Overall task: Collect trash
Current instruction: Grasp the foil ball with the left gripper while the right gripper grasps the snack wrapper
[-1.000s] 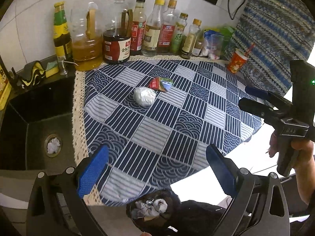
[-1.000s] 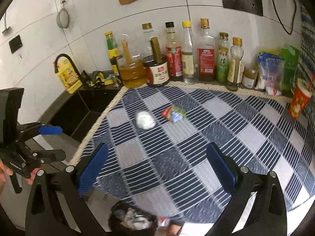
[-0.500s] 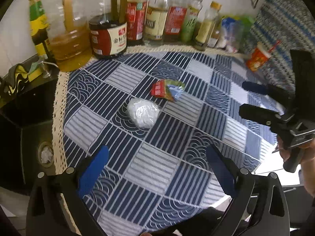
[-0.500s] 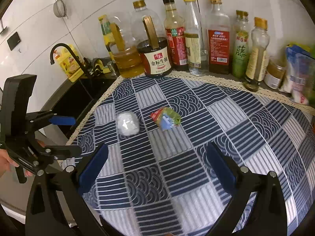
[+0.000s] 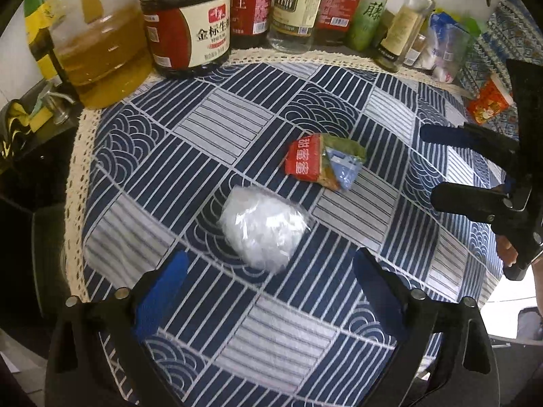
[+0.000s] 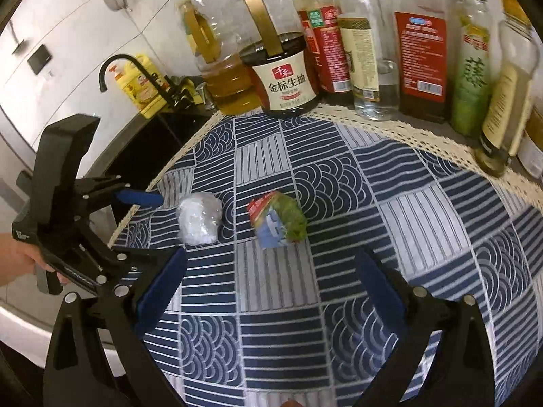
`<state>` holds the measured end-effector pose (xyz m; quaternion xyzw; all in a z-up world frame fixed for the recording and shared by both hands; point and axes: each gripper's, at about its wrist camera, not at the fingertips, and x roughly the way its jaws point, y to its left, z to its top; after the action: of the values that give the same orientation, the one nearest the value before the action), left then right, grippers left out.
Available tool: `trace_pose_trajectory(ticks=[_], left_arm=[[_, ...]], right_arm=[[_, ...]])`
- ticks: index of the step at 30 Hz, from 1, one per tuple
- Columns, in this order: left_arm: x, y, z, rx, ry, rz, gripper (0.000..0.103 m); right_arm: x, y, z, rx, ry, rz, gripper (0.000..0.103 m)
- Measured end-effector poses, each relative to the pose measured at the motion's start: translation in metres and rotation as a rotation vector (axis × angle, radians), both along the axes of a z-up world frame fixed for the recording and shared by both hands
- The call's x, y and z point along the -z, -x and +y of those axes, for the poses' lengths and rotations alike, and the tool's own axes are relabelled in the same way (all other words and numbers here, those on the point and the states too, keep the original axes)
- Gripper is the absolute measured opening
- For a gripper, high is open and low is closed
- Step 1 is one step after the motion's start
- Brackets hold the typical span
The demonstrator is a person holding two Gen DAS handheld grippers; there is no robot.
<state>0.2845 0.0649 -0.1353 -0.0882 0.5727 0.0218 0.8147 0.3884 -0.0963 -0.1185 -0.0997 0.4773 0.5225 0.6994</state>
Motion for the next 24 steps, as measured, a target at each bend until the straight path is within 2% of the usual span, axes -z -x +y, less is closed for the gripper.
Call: trace_pose_trajectory(ticks=[4, 12, 18, 20, 21, 22, 24], left_arm=[[0.01, -0.012, 0.001, -0.017, -0.011, 0.018, 0.086], [0.021, -0.025, 0.011, -0.055, 0.001, 0.031, 0.055], [0.018, -0.025, 0.016, -0.085, 0.012, 0.019, 0.052], [0.015, -0.022, 0.018, -0.098, 0.017, 0.011, 0.051], [0.012, -0.02, 0.018, -0.108, 0.02, 0.002, 0.051], [0.01, -0.018, 0.019, -0.112, 0.024, -0.001, 0.051], [0.005, -0.014, 0.018, -0.115, 0.028, -0.003, 0.051]], right_arm=[[0.007, -0.007, 0.009, -0.047, 0.014, -0.009, 0.095], [0.019, -0.013, 0.023, -0.113, 0.04, -0.014, 0.095], [0.027, -0.014, 0.041, -0.161, 0.062, -0.03, 0.095], [0.028, -0.008, 0.048, -0.196, 0.067, -0.055, 0.089], [0.029, -0.005, 0.05, -0.207, 0.072, -0.069, 0.079], [0.03, -0.003, 0.055, -0.213, 0.085, -0.096, 0.074], [0.033, -0.001, 0.06, -0.224, 0.097, -0.106, 0.073]])
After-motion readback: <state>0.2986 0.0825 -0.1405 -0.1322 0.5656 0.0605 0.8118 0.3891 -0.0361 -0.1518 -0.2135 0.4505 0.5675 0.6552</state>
